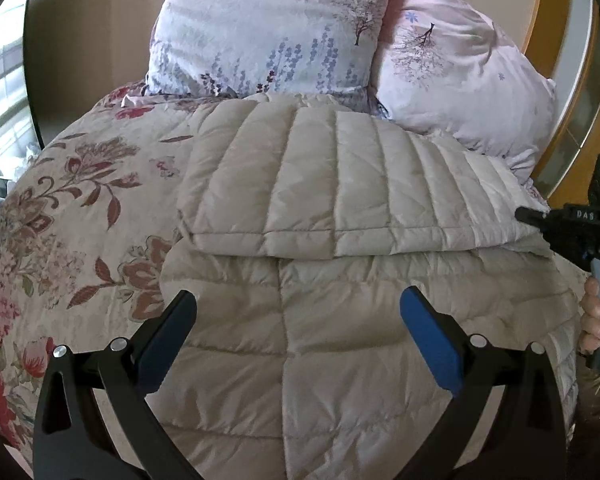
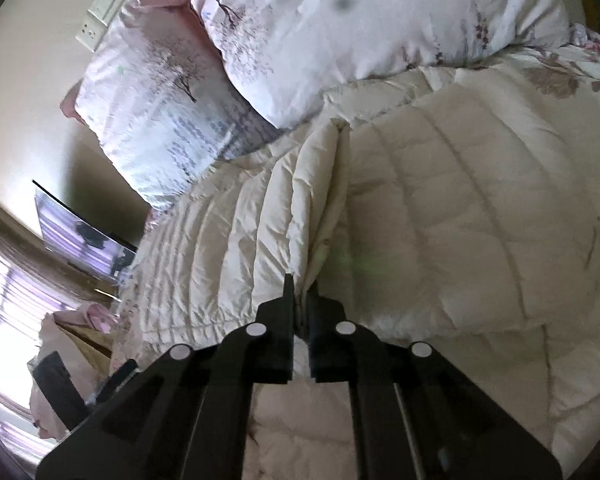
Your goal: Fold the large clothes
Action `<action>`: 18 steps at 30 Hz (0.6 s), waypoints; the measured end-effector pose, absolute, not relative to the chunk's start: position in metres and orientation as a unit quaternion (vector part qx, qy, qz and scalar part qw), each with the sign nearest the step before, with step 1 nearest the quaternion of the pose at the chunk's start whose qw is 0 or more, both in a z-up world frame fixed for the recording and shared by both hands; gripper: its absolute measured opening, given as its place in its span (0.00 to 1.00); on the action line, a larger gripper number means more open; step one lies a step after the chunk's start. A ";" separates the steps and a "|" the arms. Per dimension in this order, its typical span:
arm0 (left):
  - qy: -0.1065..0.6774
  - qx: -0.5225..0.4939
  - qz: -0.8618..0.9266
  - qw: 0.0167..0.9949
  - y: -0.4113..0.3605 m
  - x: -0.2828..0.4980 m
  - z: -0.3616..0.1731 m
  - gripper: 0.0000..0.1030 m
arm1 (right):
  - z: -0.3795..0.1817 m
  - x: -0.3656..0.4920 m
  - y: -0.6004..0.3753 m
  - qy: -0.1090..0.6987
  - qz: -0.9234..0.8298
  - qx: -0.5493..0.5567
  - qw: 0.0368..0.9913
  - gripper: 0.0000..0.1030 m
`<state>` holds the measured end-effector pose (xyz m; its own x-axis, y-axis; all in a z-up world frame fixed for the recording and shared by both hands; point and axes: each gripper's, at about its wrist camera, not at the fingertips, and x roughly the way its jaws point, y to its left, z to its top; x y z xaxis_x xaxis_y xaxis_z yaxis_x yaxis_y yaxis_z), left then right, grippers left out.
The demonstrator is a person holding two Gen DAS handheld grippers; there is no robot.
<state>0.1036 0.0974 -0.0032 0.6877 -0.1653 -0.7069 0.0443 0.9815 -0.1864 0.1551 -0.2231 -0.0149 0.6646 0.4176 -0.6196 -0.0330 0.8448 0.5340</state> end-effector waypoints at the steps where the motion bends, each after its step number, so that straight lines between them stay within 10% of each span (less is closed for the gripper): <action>1: 0.390 -0.077 -0.058 0.916 0.098 0.102 -0.003 0.99 | -0.018 0.156 -0.223 0.395 0.123 0.246 0.876 0.06; 11: 0.397 -0.097 -0.062 0.911 0.117 0.087 -0.004 0.99 | -0.045 0.168 -0.219 0.448 0.091 0.220 0.862 0.08; 18: 0.388 -0.122 -0.049 0.912 0.154 0.060 -0.002 0.99 | -0.025 0.130 -0.240 0.421 0.124 0.229 0.869 0.56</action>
